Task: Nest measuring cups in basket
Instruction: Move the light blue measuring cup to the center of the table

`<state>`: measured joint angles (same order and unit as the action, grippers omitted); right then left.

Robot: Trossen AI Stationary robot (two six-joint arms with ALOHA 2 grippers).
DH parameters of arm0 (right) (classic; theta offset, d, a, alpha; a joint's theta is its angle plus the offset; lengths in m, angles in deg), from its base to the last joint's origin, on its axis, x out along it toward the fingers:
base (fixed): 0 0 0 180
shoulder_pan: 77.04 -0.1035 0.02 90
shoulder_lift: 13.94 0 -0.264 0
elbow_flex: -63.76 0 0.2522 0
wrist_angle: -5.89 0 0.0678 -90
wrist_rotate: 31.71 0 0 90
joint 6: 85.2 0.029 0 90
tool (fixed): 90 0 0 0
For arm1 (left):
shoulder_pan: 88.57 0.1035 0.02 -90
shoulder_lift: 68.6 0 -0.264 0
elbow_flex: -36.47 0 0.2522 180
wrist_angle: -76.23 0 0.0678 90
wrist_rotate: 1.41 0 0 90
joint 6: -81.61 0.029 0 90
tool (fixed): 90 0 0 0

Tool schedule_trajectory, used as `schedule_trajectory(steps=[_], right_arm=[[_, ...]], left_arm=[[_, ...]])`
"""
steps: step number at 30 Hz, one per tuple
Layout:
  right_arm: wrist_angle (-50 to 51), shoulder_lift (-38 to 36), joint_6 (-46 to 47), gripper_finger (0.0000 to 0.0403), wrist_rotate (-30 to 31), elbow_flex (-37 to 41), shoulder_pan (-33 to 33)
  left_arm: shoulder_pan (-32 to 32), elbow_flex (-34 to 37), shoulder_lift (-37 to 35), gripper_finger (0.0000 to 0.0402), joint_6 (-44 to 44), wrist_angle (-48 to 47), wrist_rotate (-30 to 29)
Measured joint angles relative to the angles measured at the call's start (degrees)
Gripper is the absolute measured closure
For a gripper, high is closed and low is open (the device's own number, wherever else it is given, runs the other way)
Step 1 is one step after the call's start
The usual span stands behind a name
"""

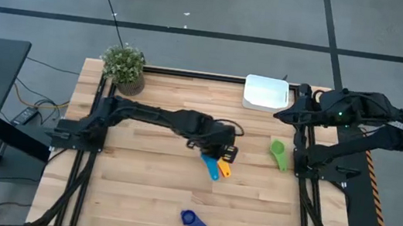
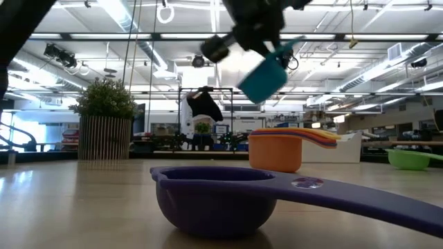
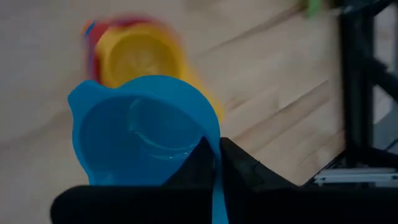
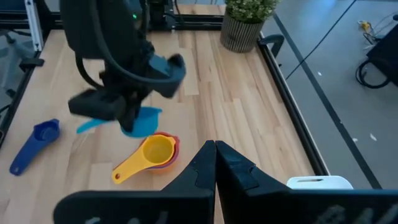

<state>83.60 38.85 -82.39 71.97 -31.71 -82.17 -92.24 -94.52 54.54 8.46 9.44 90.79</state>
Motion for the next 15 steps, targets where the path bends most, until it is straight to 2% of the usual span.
schedule_trajectory(steps=[6, 15], right_arm=[[0.02, 0.02, 0.00, 0.0392, -0.11, 0.00, 1.19], [0.04, 0.02, -1.01, 0.0392, -0.24, 0.04, 1.97]], left_arm=[[2.08, -5.71, 5.20, 0.0389, 1.89, -0.28, -0.33], [1.75, -6.30, 8.12, 0.0389, 0.26, -1.49, -0.36]])
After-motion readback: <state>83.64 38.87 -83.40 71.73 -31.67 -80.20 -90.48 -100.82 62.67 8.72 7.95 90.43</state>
